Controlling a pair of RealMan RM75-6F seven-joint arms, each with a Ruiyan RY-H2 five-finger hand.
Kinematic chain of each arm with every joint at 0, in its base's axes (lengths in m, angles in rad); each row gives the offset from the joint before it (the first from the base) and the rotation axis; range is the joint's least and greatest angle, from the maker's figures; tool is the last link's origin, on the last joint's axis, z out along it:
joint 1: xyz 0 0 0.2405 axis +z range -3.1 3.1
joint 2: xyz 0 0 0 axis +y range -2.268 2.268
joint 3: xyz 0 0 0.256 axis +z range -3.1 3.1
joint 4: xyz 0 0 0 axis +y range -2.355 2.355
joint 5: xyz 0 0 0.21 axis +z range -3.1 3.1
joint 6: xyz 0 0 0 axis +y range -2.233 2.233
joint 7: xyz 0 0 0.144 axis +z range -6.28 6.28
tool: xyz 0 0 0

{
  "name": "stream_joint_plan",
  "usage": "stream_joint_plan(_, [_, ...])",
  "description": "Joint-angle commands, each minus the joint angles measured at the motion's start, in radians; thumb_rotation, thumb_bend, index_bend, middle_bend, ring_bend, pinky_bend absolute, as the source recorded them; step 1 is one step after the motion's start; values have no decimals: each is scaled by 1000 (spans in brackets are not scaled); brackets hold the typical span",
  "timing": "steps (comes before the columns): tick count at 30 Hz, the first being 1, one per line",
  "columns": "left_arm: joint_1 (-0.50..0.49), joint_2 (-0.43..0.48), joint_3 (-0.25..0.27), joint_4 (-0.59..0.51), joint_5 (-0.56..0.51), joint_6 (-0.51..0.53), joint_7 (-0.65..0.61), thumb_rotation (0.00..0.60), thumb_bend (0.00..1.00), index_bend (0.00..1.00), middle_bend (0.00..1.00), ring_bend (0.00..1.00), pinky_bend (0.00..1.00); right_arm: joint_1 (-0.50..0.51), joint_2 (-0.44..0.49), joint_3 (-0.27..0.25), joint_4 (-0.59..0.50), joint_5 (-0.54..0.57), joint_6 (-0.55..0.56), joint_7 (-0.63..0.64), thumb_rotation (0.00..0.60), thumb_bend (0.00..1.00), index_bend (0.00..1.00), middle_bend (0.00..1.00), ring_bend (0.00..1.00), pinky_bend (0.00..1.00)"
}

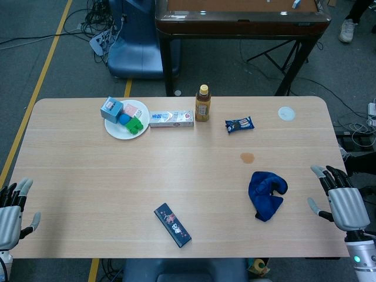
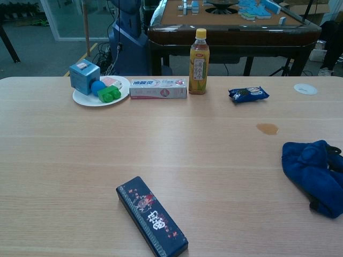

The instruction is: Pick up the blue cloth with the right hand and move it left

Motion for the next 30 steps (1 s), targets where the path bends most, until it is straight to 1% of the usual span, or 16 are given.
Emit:
stream_joint_plan(1, [0,0,0,-1,-1,0,0,600,357,56,0,11,0,0,0,0,0,-1,0,-1,600,383,94,188,119,128])
stream_joint_plan(5, [0,-1,1,-1,-1,-1,2,600,358,56,0,11,0,2,2,-2,-2,-1,-6,-3,600,384,94,188,119,128])
stream_joint_plan(12, [5,-1,3,-1,-4,2,1,600,357,56,0,11,0,17,2,-5,-18,14,-48,-25,600,383,94,188,119,129])
stream_joint_plan(15, [5,1,4,-3,-1,2,2,600,357,56,0,11,0,36,-6,-8,-27,25,-91,-54,600,366,94,188,119,128])
stream_joint_plan(19, [7,3,5,-5,0,5,1,600,357,56,0,11,0,65,-21,-10,-40,51,-158,-92,600,320,94,187,119,128])
stream_joint_plan(22, [8,4,5,-7,0,6,0,600,358,56,0,11,0,93,-42,-7,-39,78,-216,-116,600,247,94,178,119,129])
stream_joint_plan(24, [9,4,6,-8,1,6,3,600,358,56,0,11,0,115,-60,-4,-37,99,-257,-127,600,173,94,166,119,128])
stream_joint_plan(26, [10,4,7,-8,1,7,3,600,357,56,0,11,0,132,-76,-3,-34,115,-289,-137,600,72,94,152,118,128])
stream_joint_plan(28, [12,5,7,-9,0,9,2,600,357,56,0,12,0,150,-93,-3,-28,135,-328,-152,600,14,88,139,109,128])
stream_joint_plan(30, [13,6,7,-9,-2,10,2,600,357,56,0,11,0,166,-107,-4,-23,156,-361,-168,600,0,64,119,88,128])
